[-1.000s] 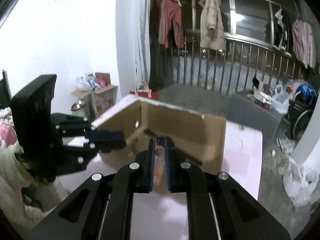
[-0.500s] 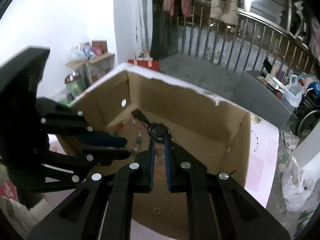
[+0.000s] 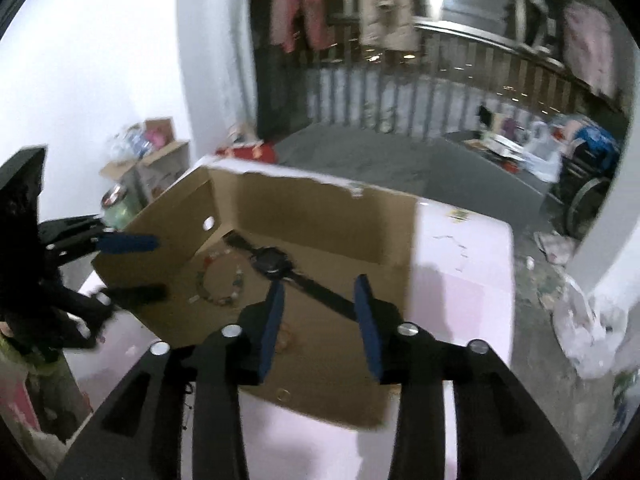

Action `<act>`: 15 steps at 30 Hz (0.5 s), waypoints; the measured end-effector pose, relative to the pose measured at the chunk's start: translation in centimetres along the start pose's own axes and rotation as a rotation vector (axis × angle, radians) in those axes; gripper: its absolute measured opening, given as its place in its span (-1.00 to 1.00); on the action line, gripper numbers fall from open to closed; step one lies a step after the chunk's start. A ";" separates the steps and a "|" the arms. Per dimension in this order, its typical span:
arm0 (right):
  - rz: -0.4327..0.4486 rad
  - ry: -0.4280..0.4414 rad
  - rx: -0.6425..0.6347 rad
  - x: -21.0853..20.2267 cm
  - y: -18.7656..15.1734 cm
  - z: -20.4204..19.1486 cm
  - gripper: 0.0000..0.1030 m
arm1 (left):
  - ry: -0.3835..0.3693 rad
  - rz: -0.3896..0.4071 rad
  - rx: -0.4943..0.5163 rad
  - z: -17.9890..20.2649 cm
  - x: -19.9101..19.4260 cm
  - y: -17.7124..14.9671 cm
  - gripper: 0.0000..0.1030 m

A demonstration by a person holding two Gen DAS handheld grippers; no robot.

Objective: Organize jewelry

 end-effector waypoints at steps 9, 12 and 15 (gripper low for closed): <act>-0.159 0.047 0.346 1.4 -4.3 5.7 0.04 | 0.058 0.125 -0.314 -5.7 -5.4 -2.9 0.49; -0.194 0.046 0.394 2.2 -4.9 5.8 0.04 | 0.010 0.127 -0.480 -7.9 -5.1 -4.4 0.49; -0.216 0.084 0.406 3.0 -4.9 4.9 0.04 | -0.072 0.129 -0.565 -8.5 -4.0 -5.2 0.53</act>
Point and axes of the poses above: each gripper's, at about its wrist camera, not at the fingertips, and x roughly the way its jaws point, z to its right, y to its top, the point moved 3 cm from there along x, roughly the way its jaws point, and after that the axes turned 13 degrees about -y, right-handed, at the moved point
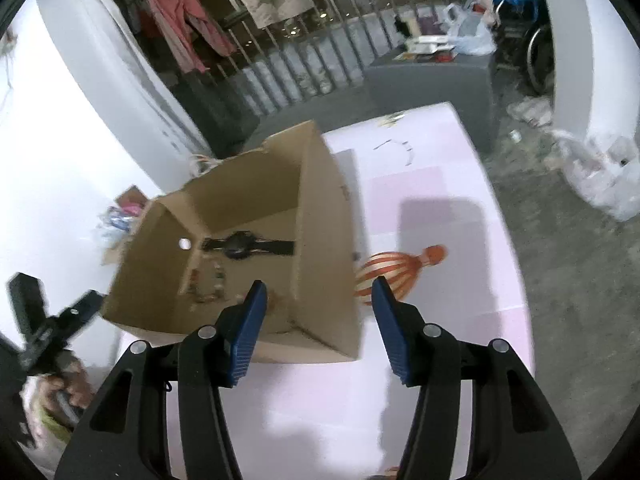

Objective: Organize jewelry

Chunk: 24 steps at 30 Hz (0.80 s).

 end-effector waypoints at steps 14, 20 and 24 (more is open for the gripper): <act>-0.034 -0.102 -0.087 0.3 -1.1 -3.6 0.08 | 0.043 -0.038 -0.048 0.5 3.1 -1.1 0.60; -0.038 -0.112 -0.077 -1.3 -1.9 -3.7 0.08 | 0.051 -0.033 -0.032 1.1 2.3 -1.0 0.63; -0.048 -0.119 -0.073 -3.0 -3.5 -3.4 0.08 | 0.044 -0.044 -0.026 1.4 1.8 -1.5 0.63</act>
Point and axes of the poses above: each gripper's, at about its wrist camera, not at the fingertips, and x roughly the way its jaws point, z to its right, y to its top, the point moved 3 cm from there along x, roughly the way its jaws point, and after that the axes turned 13 degrees about -y, right-handed, at the moved point
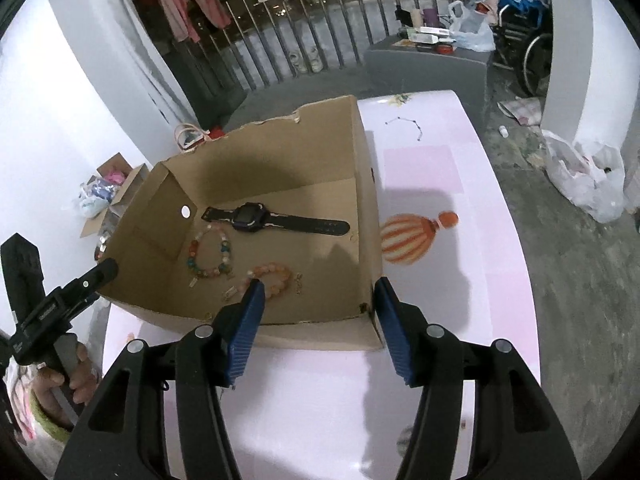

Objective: Organize jewelry

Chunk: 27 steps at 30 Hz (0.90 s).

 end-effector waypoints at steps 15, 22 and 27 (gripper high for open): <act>0.067 0.053 0.020 -2.7 -4.5 1.1 0.11 | 0.015 -0.005 0.033 0.7 -3.0 -2.6 0.63; 0.242 -0.064 -0.060 -7.2 -7.9 -0.2 0.38 | 0.155 0.067 0.132 2.4 -6.0 -4.0 0.66; 0.278 -0.095 -0.027 -8.1 -10.1 -0.5 0.61 | 0.240 0.117 0.164 4.2 -7.7 -5.3 0.70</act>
Point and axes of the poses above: each gripper's, at about its wrist camera, not at the fingertips, and x roughly the way its jaws point, z to its right, y to its top, the point moved 3 cm from there along x, roughly the way its jaws point, and after that the axes turned 13 degrees about -y, right-handed, at the moved point
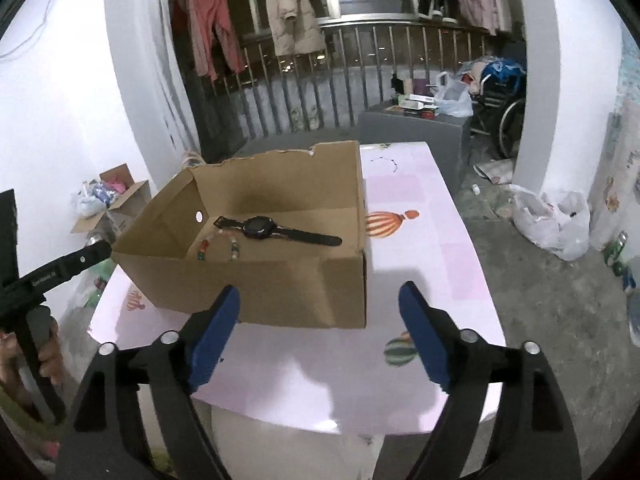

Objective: Organize jewelry

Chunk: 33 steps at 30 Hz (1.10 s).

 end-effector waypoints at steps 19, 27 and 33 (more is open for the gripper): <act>0.254 -0.210 0.036 -5.6 2.6 0.0 0.88 | 0.129 0.117 0.147 3.7 -5.4 1.0 0.82; 0.254 -0.202 0.041 -6.5 3.6 -0.4 0.88 | 0.150 0.185 0.222 5.6 -7.3 2.1 0.83; 0.068 -0.227 -0.005 -3.2 2.4 -0.8 0.88 | 0.183 -0.015 0.121 3.5 -4.2 0.8 0.83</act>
Point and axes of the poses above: each gripper's, at about its wrist camera, not at the fingertips, and x roughly the way its jaws point, z to its right, y to its top, the point moved 3 cm from there along x, roughly the way its jaws point, and after that the axes turned 13 degrees about -y, right-handed, at the moved point
